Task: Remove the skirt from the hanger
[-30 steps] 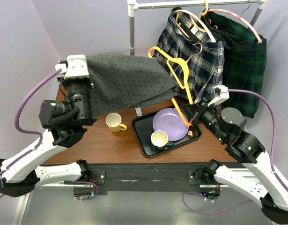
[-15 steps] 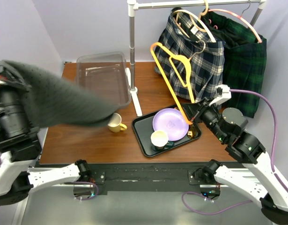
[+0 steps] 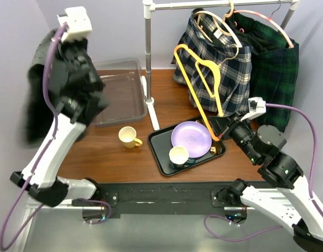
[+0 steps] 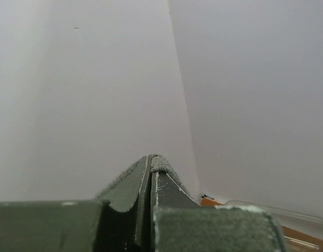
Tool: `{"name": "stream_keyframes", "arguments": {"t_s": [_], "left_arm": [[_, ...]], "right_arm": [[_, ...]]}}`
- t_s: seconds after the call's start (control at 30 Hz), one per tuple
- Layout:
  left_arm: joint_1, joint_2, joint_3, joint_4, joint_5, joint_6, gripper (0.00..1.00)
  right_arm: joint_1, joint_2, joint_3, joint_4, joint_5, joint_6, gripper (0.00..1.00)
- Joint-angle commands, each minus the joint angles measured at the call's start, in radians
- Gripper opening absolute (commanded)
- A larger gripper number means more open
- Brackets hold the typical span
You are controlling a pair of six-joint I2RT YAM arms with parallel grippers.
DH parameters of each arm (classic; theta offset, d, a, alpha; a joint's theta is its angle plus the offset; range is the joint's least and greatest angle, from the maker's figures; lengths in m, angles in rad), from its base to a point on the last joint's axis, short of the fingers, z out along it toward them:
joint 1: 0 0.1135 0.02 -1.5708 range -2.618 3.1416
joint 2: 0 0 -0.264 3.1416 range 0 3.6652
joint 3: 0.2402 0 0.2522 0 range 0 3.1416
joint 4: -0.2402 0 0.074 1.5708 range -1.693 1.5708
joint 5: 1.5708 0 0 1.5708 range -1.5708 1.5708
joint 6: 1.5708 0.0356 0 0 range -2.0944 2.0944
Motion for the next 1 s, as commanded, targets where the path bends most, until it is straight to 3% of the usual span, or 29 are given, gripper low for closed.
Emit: {"name": "stream_keyframes", "arguments": {"t_s": [0.0, 0.17, 0.27, 0.6, 0.73, 0.83, 0.97], "left_arm": [[0.148, 0.075, 0.204, -0.266, 0.181, -0.392, 0.00], [0.231, 0.189, 0.382, -0.355, 0.229, -0.469, 0.00], [0.247, 0.247, 0.404, -0.380, 0.251, -0.508, 0.00], [0.355, 0.282, 0.192, -0.451, 0.396, -0.742, 0.00], [0.369, 0.267, 0.127, -0.420, 0.455, -0.770, 0.00], [0.371, 0.261, 0.082, -0.405, 0.534, -0.790, 0.00], [0.374, 0.252, -0.031, -0.330, 0.724, -0.922, 0.00]], "right_arm": [[0.001, -0.005, 0.014, 0.048, -0.008, -0.020, 0.00], [0.001, -0.012, 0.017, 0.033, -0.003, -0.032, 0.00], [0.000, -0.015, 0.020, 0.028, 0.005, -0.041, 0.00], [0.000, -0.025, 0.023, 0.013, 0.014, -0.057, 0.00], [0.000, -0.023, 0.023, 0.011, 0.014, -0.060, 0.00], [0.001, -0.020, 0.020, 0.019, 0.012, -0.055, 0.00], [0.000, -0.011, 0.014, 0.036, 0.008, -0.055, 0.00]]}}
